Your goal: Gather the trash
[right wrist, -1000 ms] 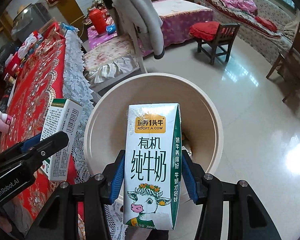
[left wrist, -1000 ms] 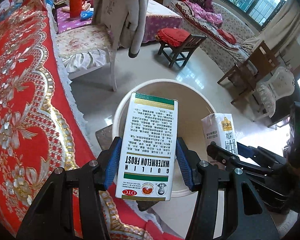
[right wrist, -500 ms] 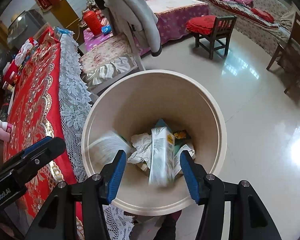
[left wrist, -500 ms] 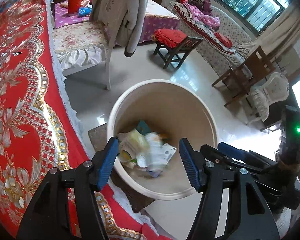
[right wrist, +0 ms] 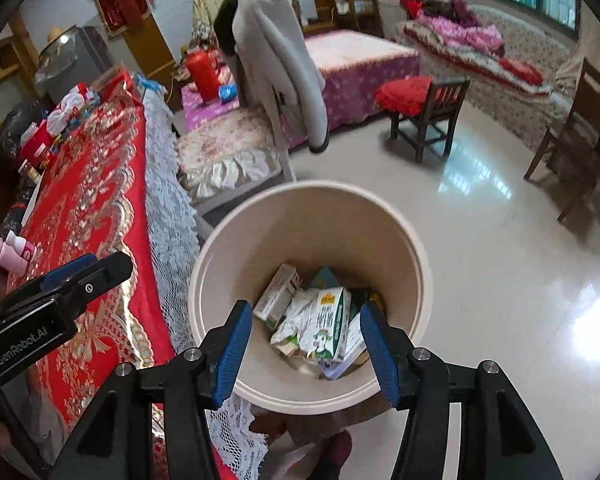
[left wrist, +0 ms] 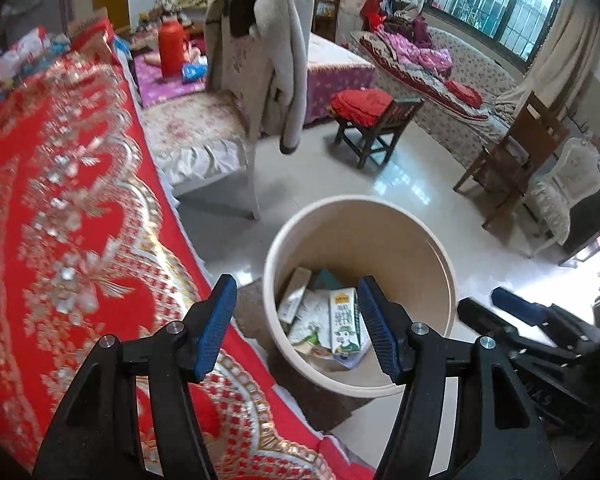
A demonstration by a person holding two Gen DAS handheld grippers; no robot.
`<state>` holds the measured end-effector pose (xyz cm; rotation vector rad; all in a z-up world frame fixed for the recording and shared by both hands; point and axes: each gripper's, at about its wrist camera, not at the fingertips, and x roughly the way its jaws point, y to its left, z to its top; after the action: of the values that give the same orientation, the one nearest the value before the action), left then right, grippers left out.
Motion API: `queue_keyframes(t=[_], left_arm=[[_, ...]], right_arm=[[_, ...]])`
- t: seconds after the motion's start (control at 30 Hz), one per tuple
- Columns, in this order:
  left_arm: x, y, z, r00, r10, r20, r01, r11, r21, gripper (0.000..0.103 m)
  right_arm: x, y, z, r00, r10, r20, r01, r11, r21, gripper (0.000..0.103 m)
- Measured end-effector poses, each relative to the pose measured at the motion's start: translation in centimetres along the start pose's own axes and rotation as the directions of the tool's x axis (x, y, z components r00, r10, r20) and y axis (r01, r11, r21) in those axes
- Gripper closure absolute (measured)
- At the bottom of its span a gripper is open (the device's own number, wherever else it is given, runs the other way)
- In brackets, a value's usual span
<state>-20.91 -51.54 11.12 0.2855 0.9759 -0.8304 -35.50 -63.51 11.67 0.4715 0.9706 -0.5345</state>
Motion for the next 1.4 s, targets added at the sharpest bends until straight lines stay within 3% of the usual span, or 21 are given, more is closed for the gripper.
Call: queue_keyframes(t=[0.4, 0.53, 0.6, 1.0, 1.4], left_arm=[[-6.1, 0.8, 0.4, 0.989, 0.011, 0.148, -0.019, 0.998, 0.055, 0.041], [-7.4, 1.0, 0.4, 0.983, 0.005, 0.185, -0.017, 0.998, 0.062, 0.041], [-7.8, 0.9, 0.3, 0.98, -0.003, 0.198, -0.011, 0.998, 0.068, 0.041], [-9.2, 0.7, 0.1, 0.973, -0.03, 0.229, 0.016, 0.998, 0.063, 0.041], [-9.4, 0.8, 0.2, 0.971, -0.034, 0.238, 0.019, 0.998, 0.062, 0.041]], right_arm=[[-5.8, 1.9, 0.7, 0.981, -0.071, 0.182, 0.067, 0.997, 0.025, 0.048], [-7.3, 2.6, 0.6, 0.967, -0.093, 0.239, 0.088, 0.996, 0.031, 0.033], [-8.2, 2.9, 0.5, 0.957, -0.104, 0.27, 0.101, 0.995, 0.026, 0.033], [-9.3, 3.7, 0.7, 0.949, -0.107, 0.295, 0.105, 0.994, 0.022, 0.033], [-8.8, 3.9, 0.9, 0.955, -0.103, 0.277, 0.105, 0.994, 0.008, 0.033]])
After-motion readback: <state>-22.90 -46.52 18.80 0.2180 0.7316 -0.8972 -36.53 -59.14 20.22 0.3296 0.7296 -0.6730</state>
